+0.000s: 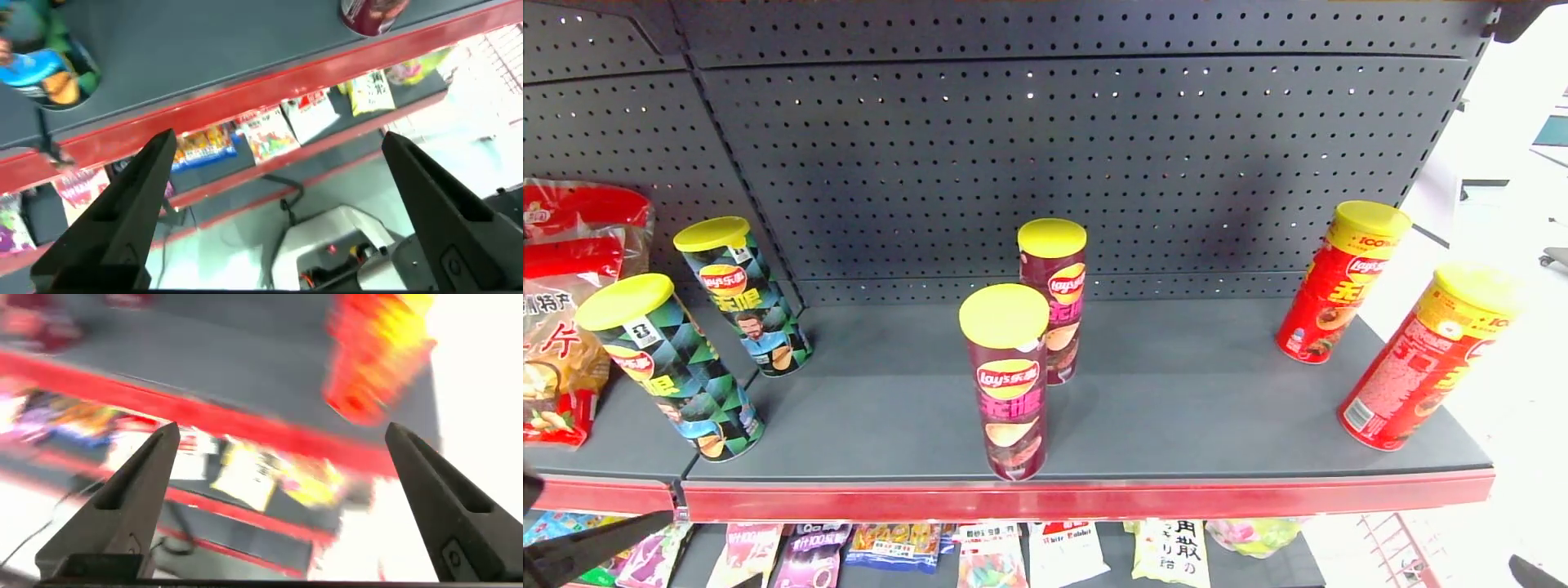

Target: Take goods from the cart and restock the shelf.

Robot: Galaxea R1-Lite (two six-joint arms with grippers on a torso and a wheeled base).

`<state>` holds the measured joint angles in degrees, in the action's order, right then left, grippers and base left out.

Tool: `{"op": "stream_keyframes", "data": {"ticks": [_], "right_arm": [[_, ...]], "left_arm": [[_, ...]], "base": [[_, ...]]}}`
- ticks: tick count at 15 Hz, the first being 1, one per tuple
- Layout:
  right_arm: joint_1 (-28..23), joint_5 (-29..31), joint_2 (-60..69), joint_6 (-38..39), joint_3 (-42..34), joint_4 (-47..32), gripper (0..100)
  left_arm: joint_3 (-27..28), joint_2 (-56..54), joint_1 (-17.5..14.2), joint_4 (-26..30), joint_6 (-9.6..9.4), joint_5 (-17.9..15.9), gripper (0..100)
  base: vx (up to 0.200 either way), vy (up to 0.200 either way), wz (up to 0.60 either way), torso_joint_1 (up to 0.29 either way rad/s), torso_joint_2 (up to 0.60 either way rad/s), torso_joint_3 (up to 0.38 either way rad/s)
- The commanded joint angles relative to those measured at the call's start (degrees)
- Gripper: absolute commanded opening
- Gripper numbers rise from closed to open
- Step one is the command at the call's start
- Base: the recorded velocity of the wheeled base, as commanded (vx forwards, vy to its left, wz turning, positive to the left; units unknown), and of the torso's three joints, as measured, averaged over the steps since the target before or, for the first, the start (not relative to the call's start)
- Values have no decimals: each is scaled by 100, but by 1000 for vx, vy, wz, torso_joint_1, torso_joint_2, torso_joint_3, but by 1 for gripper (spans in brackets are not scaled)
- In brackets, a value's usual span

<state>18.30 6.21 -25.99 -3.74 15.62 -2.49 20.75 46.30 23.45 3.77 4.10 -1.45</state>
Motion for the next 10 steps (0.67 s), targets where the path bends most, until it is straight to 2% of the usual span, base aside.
{"op": "stream_keyframes", "data": {"ticks": [1,2,3,5,10], "right_arm": [[-942,91,1685,67,-164,-797,100],[-995,91,1861,58,-155,-947,100],[-1039,153,2028,58,-155,-1087,100],[-1039,162,2028,67,-164,-1087,100],[-1039,144,2028,75,-349,-1061,100]], "left_arm": [[175,1593,-16,-614,56,-66,100],[175,1891,-25,-869,56,-57,100],[202,2419,-16,-1361,39,-4,100],[439,3113,-8,-1695,21,154,100],[949,3922,195,-1704,12,136,100]], "base": [[0,0,0,0,0,0],[0,0,0,0,0,0],[0,0,0,0,0,0],[0,0,0,0,0,0],[0,0,0,0,0,0]]}}
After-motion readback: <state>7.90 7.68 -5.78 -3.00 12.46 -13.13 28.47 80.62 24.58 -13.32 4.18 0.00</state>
